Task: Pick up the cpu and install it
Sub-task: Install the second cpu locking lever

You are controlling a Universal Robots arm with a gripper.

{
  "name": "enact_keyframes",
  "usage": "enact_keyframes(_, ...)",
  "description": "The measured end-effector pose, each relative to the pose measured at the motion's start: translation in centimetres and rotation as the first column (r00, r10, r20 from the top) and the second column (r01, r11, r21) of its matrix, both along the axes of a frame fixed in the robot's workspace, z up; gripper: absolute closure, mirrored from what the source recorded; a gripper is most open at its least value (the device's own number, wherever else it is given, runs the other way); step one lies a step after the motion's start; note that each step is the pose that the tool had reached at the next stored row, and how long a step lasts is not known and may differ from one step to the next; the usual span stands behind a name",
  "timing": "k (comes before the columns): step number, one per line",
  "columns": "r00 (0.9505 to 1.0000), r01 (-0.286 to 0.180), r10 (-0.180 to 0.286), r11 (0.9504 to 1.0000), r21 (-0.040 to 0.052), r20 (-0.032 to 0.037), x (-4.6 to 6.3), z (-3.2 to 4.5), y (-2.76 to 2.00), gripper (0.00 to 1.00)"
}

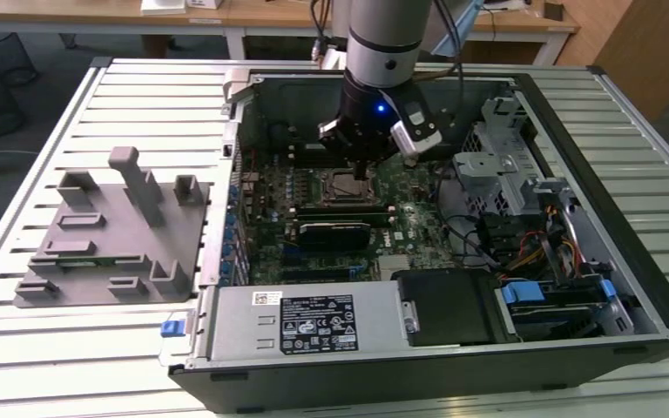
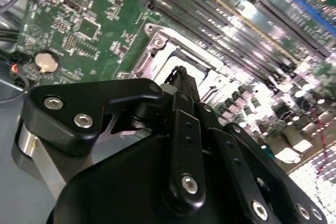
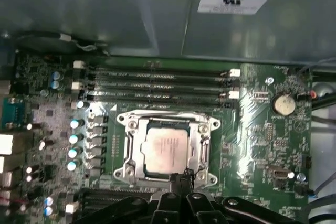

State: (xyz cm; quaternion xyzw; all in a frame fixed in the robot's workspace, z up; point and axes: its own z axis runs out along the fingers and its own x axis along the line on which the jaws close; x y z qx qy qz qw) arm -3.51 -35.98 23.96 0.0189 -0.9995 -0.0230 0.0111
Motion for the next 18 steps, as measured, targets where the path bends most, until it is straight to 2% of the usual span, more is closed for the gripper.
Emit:
enact_keyframes(2, 1.0000, 0.000, 0.000, 1.0000, 0.0002, -0.0027, 0.0, -0.01, -0.47, 0.89)
enact_keyframes(6, 1.0000, 0.000, 0.000, 1.0000, 0.0001, -0.0029, 0.0, -0.18, -1.31, 0.89)
enact_keyframes(12, 1.0000, 0.000, 0.000, 1.0000, 0.0001, -0.0032, -0.6, -0.59, -1.46, 0.89)
enact_keyframes(18, 1.0000, 0.000, 0.000, 1.0000, 0.0002, -0.0032, -1.2, -0.87, -1.83, 0.89)
